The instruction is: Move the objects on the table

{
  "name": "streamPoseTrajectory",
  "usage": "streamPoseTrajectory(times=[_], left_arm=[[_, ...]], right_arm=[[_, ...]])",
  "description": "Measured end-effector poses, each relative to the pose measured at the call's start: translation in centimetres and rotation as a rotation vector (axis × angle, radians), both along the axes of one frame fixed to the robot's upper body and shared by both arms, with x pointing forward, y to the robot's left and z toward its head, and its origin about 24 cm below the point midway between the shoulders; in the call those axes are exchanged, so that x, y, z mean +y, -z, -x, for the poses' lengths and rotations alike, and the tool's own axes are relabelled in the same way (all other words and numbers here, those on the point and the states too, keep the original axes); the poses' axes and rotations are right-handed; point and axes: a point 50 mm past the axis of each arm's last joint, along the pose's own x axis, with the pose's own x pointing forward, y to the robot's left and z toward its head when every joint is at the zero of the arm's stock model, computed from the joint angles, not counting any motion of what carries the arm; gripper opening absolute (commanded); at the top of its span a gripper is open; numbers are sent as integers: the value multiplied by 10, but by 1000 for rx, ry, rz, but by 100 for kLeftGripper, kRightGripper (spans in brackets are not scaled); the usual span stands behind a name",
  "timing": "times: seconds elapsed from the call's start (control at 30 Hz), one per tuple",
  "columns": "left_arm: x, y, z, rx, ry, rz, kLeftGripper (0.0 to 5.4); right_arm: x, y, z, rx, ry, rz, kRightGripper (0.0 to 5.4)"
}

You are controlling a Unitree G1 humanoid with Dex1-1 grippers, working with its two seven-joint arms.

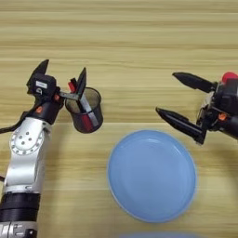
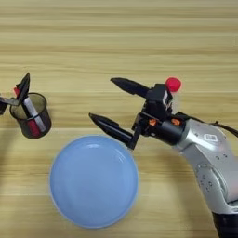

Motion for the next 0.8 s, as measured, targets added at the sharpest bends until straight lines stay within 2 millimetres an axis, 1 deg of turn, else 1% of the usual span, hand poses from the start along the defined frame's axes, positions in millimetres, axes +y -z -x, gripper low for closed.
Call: streamPoseTrajectory(times=[0.13,0.23,0.47,0.67,0.8], left_arm=[[0,0,0,0,0,0,536],[0,0,0,0,0,0,536],[0,0,0,0,-1,0,536],[1,1,0,4,-1,1,536],[1,1,0,6,1,0,536]], right_arm=[[-14,-13,-8,-67,145,-11,540],[-29,-19,-16,-101,283,-19,540],[-55,-18,-26,-119,464,-21,540],[-71,-8,-32,-78,544,1,540],[-78,0,-35,-41,568,12,540]])
